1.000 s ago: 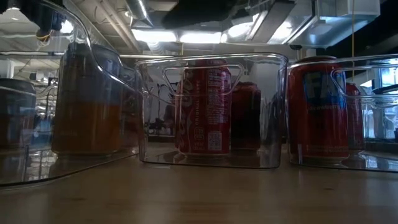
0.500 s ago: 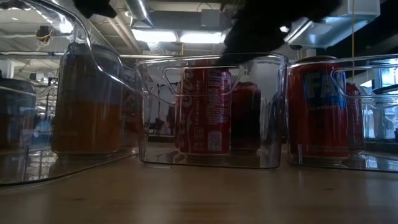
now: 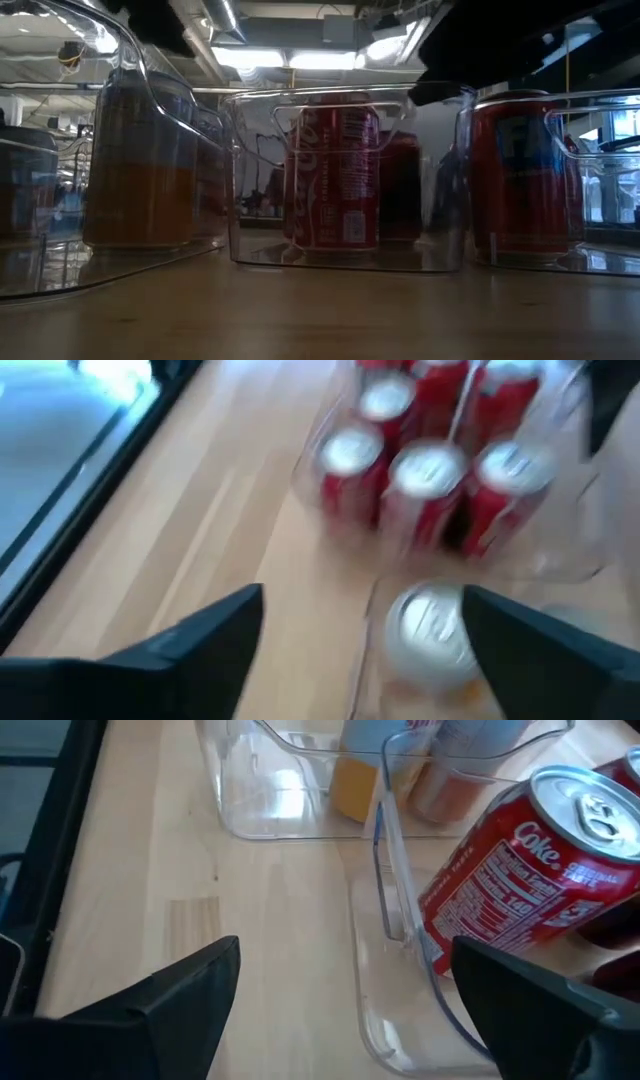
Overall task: Sort soda cans
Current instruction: Put the top orange white soda can into the left transparent bin
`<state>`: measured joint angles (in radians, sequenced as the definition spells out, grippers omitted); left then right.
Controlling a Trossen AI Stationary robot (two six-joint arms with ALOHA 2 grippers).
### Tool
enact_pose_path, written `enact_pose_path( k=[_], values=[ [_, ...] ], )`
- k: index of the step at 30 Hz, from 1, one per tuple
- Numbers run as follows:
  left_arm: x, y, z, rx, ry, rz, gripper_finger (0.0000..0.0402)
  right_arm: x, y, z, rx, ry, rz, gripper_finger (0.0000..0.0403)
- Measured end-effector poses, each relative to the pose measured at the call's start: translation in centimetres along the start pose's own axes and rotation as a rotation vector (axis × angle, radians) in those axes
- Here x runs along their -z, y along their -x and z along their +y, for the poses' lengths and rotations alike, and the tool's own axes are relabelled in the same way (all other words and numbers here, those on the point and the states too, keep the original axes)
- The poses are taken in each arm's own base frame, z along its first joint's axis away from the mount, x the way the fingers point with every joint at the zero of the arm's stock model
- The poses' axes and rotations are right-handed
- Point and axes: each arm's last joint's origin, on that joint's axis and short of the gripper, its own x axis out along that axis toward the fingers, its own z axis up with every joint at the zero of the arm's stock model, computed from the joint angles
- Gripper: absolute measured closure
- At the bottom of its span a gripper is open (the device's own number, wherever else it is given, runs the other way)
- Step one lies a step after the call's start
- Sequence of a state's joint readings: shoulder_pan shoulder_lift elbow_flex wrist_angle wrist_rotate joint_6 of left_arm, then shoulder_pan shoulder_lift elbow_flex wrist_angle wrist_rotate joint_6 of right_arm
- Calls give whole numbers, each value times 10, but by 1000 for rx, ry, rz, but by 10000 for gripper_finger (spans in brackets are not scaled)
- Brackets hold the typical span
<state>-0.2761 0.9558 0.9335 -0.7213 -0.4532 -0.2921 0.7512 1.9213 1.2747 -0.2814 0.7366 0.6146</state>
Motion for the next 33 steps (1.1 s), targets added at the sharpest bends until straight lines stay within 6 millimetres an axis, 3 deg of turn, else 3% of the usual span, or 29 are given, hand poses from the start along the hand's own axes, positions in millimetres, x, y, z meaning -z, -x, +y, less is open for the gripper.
enact_pose_path(
  k=[3,5,8,16,24,33],
  values=[
    [9,2,8,-49,4,118,22,2,3,3,1,-23,-5,42],
    [13,5,14,-89,29,195,8,3,5,4,0,-36,-8,42],
    [21,13,20,-108,32,326,21,3,6,5,4,-44,-14,42],
    [29,22,22,-99,139,461,32,1,2,1,27,-36,-20,42],
    [46,31,35,-237,158,665,32,-1,-1,-2,35,-41,-22,42],
    [57,23,36,-177,98,844,32,-2,-2,-2,46,-47,-41,42]
  ],
)
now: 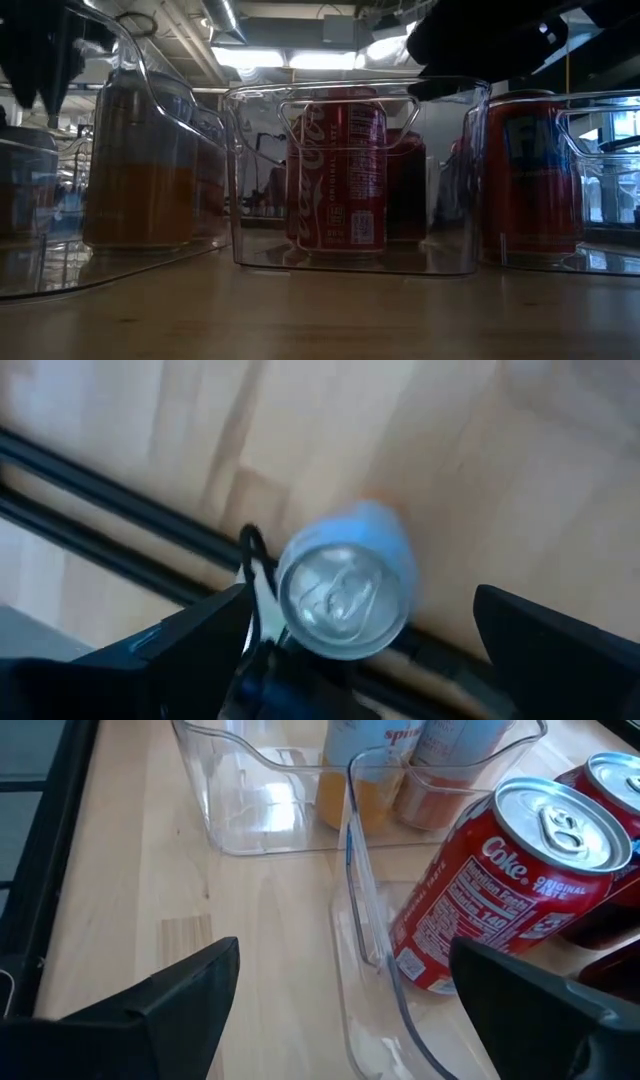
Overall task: Sort soda cans
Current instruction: Put the top orange white soda can into the left transparent bin
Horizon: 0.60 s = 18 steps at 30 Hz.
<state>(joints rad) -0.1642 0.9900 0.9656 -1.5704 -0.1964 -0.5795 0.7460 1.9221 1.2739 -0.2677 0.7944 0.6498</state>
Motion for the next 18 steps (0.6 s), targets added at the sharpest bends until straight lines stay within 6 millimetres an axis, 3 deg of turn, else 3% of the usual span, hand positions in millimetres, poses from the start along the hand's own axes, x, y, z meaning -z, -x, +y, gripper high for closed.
enact_pose_path(
  k=[5,18],
  values=[
    [6,-25,0,-5,-42,128,32,-1,0,1,-5,-6,-7,42],
    [9,-57,3,-24,-80,189,32,-1,0,1,1,-6,-13,42]
  ],
)
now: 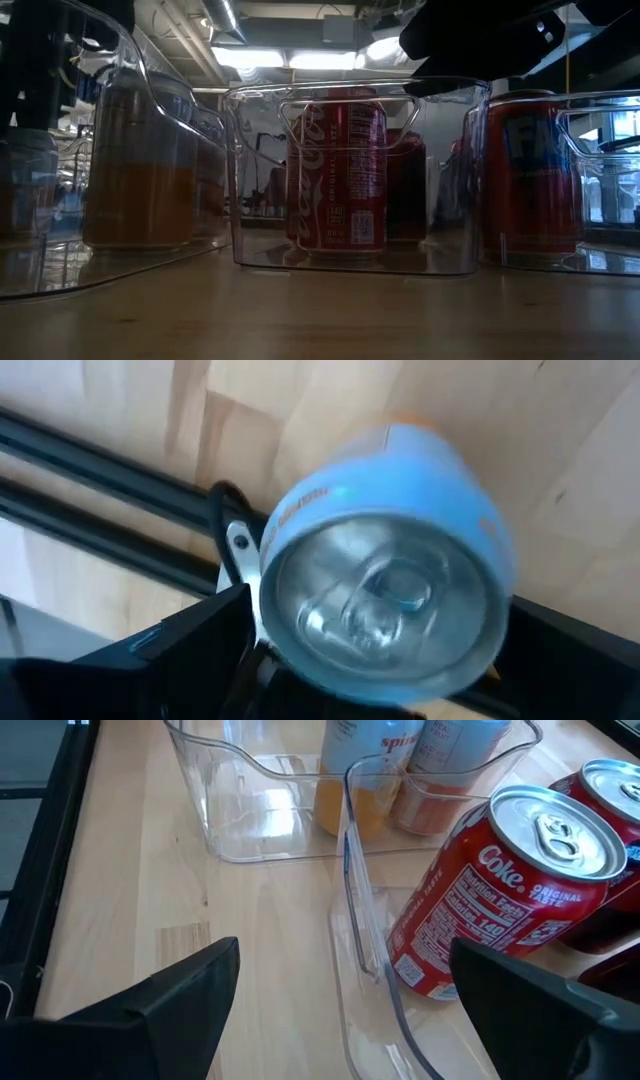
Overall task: Sort soda cans
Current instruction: Put the top orange white soda can into the left transparent bin
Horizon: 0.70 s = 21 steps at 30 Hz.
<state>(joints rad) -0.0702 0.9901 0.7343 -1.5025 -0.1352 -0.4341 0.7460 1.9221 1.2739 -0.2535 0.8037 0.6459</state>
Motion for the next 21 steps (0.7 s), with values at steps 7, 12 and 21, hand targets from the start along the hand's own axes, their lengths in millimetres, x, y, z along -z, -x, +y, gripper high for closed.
enact_pose_path(
  k=[7,12,21],
  values=[
    [-7,-2,-3,31,-20,-67,42,0,0,0,0,0,0,43],
    [-6,-2,-3,26,-44,-65,71,0,0,0,0,0,-1,43],
    [-7,-1,-3,18,-60,-73,105,0,0,0,-2,16,-4,43]
  ],
)
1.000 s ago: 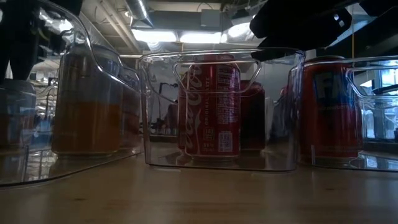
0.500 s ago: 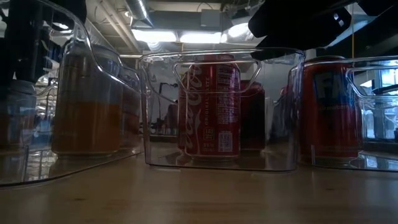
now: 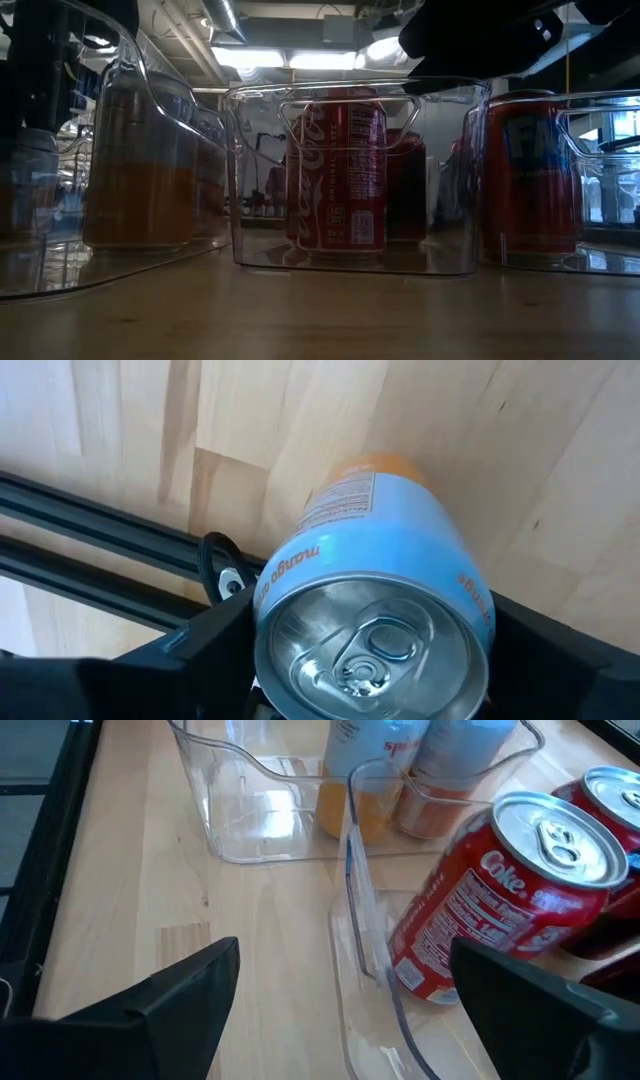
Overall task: Sort soda cans
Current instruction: Put the top orange white soda can into the left transparent bin
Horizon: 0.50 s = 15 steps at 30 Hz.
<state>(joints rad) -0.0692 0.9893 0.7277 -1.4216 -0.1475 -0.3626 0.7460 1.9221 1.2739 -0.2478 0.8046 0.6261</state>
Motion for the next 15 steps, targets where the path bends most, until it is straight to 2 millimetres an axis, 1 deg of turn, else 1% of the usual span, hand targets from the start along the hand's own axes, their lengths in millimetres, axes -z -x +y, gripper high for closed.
enact_pose_path(
  k=[3,6,11,15],
  values=[
    [0,1,0,0,7,-5,106,-1,0,1,-8,14,-11,43],
    [-3,10,1,8,28,-35,107,-2,0,1,-8,22,-12,43],
    [-8,33,3,39,61,-111,107,-2,0,1,-8,22,-12,43],
    [-5,54,7,49,85,-130,108,-2,0,1,-8,22,-12,43]
  ],
)
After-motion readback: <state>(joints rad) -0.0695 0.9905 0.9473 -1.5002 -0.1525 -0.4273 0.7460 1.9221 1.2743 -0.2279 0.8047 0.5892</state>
